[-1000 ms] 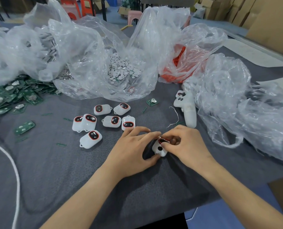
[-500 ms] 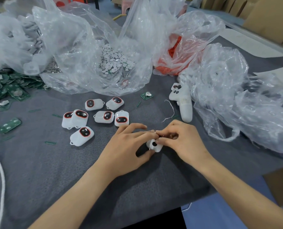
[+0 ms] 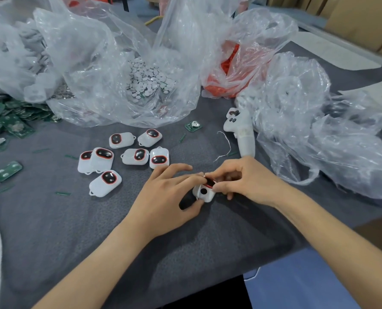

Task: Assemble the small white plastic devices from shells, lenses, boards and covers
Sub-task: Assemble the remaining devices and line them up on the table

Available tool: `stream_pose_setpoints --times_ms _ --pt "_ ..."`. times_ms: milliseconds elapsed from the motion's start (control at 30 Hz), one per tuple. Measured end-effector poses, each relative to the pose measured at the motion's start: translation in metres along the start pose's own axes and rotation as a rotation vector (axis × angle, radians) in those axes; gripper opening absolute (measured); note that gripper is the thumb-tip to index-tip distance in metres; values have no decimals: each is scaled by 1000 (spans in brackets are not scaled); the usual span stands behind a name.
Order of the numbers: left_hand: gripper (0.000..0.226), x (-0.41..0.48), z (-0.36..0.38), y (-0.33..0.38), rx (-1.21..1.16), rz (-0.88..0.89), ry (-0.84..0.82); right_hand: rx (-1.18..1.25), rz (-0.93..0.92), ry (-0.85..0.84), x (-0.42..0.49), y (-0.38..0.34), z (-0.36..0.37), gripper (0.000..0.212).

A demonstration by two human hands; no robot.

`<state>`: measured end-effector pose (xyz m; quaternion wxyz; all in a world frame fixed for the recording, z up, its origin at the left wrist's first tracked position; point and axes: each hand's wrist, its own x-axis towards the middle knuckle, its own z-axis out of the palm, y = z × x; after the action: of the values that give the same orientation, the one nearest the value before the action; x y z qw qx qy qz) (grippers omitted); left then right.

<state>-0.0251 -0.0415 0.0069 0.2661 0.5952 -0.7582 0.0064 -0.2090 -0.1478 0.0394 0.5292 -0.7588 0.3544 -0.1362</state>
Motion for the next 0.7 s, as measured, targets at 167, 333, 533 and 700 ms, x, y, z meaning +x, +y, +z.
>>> stream_pose_setpoints --times_ms 167,333,533,700 --pt "49 1 -5 1 -38 -39 -80 -124 -61 -48 4 -1 -6 15" --pt "47 1 -4 -1 -151 -99 -128 -226 -172 27 -1 2 3 18" --pt "41 1 -1 -1 -249 -116 -144 -207 -74 -41 6 -5 -2 12" --pt "26 1 -1 -1 -226 -85 -105 -224 42 -190 17 -16 -8 16"
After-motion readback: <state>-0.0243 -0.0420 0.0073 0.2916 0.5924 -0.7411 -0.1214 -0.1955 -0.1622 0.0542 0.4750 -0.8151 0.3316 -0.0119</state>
